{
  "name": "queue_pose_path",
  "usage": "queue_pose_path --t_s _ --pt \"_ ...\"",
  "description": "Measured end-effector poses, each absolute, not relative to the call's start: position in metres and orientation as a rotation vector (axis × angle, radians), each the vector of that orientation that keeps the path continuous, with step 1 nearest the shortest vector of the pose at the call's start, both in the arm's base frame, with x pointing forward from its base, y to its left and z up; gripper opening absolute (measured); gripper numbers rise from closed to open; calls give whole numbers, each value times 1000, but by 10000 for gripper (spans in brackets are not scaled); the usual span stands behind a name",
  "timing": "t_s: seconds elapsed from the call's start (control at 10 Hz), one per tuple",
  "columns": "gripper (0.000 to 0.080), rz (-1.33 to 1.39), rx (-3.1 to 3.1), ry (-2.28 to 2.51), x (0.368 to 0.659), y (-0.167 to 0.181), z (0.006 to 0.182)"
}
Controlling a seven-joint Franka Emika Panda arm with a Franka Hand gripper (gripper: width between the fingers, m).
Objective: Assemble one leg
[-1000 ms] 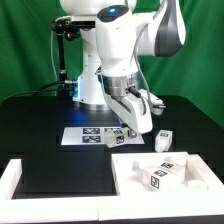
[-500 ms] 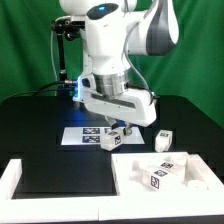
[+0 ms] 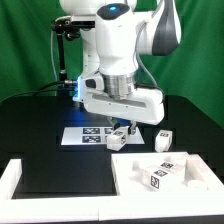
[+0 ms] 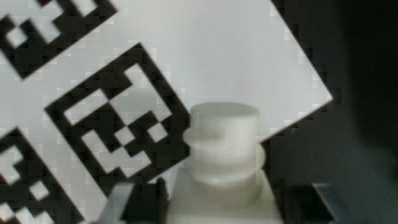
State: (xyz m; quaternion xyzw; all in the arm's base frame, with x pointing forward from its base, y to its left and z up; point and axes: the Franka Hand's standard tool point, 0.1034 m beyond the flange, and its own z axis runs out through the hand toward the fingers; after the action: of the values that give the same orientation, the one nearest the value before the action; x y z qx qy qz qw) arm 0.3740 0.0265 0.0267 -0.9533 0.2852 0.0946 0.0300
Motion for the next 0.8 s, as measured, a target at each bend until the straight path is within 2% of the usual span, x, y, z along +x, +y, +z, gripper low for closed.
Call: queue_pose_path --t_s 0.2,0.6,0.8 --pt "291 279 -3018 425 371 17 23" --pt "291 278 -3031 405 369 17 23" --pt "291 265 -3077 50 363 21 20"
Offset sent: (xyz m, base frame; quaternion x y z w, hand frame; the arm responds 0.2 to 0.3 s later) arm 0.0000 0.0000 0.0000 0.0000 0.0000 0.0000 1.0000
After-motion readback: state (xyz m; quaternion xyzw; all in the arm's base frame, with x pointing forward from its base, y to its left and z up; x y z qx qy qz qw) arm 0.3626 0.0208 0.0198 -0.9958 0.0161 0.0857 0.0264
